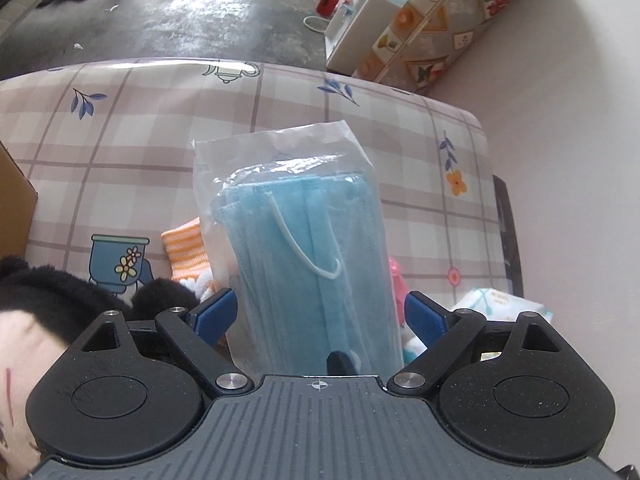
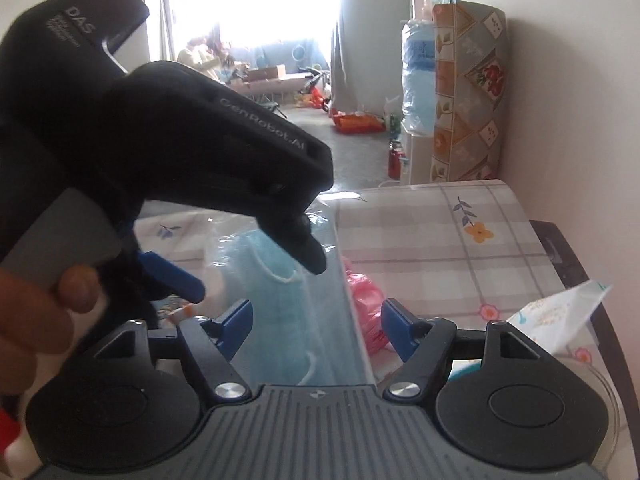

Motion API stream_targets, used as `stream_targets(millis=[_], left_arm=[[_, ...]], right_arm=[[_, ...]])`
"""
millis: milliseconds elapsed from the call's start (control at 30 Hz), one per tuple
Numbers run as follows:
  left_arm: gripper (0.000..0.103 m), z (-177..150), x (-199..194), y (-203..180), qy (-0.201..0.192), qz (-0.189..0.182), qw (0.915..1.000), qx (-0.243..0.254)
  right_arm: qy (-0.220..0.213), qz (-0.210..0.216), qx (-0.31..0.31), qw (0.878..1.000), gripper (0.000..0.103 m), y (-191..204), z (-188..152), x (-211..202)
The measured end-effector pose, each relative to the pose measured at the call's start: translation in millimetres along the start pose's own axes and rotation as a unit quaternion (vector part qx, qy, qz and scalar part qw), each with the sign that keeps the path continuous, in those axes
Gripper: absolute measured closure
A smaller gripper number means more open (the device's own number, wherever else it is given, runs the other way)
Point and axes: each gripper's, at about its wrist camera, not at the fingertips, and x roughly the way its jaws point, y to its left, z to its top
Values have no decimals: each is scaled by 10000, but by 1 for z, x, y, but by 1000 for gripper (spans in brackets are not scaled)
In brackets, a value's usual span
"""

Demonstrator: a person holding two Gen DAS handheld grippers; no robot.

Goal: Organize soft objects
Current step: 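Move the left gripper to the bagged blue face masks on the table, then close the left gripper on the bagged face masks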

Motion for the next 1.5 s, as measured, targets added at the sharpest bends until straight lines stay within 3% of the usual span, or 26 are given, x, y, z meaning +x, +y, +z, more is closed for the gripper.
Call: stream_targets(millis=[167, 300, 367, 567, 700, 933, 1100, 1133, 1200, 1233, 1333, 1500], left_arm=[[12, 8, 8, 4, 101, -63, 9999, -90], [12, 10, 9, 4, 163, -140, 9998, -59], [12, 10, 8, 4, 188, -170, 9997, -2], [14, 7, 5, 0, 234, -119, 9993, 252], [16, 5, 4, -3, 274, -16, 9989, 384], [18, 10, 8, 6, 276, 86, 9994, 166], [18, 15, 16, 9, 329, 119, 9994, 60], [18, 15, 18, 10, 338, 122, 9993, 65], [18, 15, 18, 10, 329, 95, 9994, 96], [18, 14, 17, 11, 318, 71, 9994, 149], [17, 9, 10, 8, 307, -61, 9989, 336], [18, 2, 4, 2, 306, -41, 9978, 586]], right_arm=[[461, 250, 112, 9986, 26, -1, 0, 22], [436, 508, 95, 9977, 29, 1, -2, 13], [423, 709, 210, 9964, 36, -1, -3, 4], [115, 1393, 267, 9898, 45, 0, -10, -20], [30, 1468, 180, 9890, 46, 5, -14, -20], [429, 669, 643, 9948, 44, -10, -16, -3], [853, 879, 944, 9880, 43, -16, -20, 24], [813, 903, 913, 9884, 45, -15, -20, 24], [692, 960, 872, 9891, 58, -14, -20, 20], [615, 974, 832, 9899, 70, -13, -21, 16], [370, 991, 606, 9925, 83, -8, -23, 4], [-2, 801, -107, 9967, 86, 15, -23, -9]])
